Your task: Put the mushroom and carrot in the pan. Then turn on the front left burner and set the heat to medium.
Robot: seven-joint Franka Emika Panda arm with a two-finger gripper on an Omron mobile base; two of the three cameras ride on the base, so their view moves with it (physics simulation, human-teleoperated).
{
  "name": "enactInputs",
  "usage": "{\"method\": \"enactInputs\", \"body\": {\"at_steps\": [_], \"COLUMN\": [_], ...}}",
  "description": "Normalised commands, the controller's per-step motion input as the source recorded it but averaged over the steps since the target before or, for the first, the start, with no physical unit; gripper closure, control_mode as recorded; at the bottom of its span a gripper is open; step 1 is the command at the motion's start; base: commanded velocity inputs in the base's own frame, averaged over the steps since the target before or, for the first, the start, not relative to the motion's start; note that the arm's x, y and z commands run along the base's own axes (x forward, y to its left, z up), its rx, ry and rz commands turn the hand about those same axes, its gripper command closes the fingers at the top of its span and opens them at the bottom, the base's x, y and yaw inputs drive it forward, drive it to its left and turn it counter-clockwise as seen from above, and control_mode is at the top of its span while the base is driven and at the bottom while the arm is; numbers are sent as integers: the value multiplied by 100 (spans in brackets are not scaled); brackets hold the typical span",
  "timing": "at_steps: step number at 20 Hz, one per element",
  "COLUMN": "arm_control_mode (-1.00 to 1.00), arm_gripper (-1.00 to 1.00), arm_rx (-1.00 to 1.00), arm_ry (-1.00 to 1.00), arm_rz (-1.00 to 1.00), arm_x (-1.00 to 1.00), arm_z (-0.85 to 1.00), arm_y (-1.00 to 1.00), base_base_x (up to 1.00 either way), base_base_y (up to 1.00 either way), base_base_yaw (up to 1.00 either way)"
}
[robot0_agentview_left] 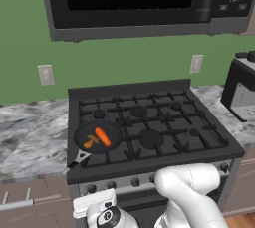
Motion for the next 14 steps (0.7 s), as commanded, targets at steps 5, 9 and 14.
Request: {"method": "enactInputs", "body": {"at_steps": [5, 9, 14], "arm_control_mode": [-100, -100, -100], "arm_gripper": [100, 100, 100], "arm_rx": [0, 0, 0], "arm_ry": [0, 0, -4], "arm_rz": [0, 0, 0], "arm_x": [0, 0, 0], "arm_z": [0, 0, -2], "arm_y": [0, 0, 0], "base_base_x": [0, 0, 0], "base_base_y": [0, 0, 0], "base_base_yaw": [0, 0, 0]}}
